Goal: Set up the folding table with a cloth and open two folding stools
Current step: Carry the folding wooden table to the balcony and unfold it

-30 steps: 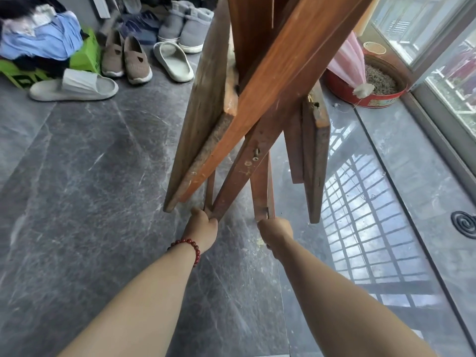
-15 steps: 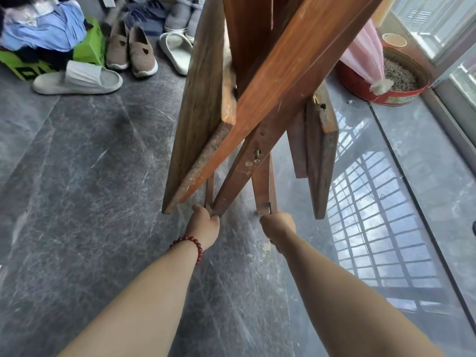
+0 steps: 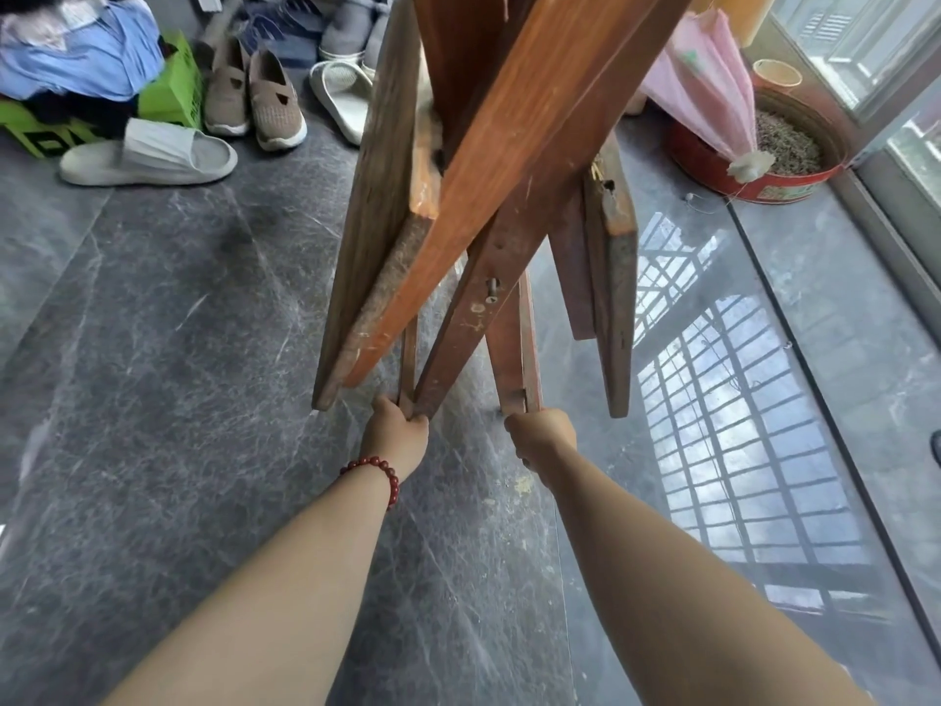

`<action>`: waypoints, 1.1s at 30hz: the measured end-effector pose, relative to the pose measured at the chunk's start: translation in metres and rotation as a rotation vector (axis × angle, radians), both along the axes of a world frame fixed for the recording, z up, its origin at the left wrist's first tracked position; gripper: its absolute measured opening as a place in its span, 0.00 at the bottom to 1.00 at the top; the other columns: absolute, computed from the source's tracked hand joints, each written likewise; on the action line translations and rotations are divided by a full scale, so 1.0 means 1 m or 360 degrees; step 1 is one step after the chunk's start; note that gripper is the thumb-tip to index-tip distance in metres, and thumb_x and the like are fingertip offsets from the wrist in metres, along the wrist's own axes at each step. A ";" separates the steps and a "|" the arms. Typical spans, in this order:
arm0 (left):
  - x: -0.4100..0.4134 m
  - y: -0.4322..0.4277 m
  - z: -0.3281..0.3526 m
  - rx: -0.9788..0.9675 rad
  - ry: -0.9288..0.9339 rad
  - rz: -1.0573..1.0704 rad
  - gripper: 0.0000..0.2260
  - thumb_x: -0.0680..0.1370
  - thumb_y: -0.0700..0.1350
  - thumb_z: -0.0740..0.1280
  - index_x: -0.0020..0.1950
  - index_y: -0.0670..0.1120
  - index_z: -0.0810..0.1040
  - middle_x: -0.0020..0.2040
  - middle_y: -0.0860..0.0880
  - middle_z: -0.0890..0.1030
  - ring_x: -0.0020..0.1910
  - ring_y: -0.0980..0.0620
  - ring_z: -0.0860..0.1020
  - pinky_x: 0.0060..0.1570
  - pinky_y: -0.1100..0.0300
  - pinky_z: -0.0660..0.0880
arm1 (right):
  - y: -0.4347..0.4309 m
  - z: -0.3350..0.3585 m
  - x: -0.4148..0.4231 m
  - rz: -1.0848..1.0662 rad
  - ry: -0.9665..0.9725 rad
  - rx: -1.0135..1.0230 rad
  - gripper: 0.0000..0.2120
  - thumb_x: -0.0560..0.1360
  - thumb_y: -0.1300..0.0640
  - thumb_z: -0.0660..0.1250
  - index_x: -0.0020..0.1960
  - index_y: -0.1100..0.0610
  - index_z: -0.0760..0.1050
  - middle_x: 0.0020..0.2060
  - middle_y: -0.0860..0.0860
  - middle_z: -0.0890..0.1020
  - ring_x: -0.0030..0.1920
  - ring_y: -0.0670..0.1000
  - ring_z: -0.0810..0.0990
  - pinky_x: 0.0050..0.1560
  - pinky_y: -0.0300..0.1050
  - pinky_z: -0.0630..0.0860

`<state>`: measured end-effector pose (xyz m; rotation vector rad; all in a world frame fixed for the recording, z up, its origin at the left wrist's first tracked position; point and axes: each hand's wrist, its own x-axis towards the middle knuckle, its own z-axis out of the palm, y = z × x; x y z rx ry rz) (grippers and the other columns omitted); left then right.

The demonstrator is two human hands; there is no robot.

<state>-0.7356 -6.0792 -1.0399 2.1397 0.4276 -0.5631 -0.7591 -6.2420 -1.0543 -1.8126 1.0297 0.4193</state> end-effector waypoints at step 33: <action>-0.024 0.012 0.012 0.0824 0.0018 -0.0644 0.12 0.81 0.47 0.56 0.60 0.41 0.67 0.48 0.42 0.80 0.47 0.42 0.80 0.44 0.52 0.77 | 0.001 0.003 -0.028 0.0352 -0.0039 -0.0242 0.14 0.78 0.49 0.58 0.42 0.60 0.70 0.37 0.56 0.76 0.36 0.56 0.74 0.37 0.44 0.71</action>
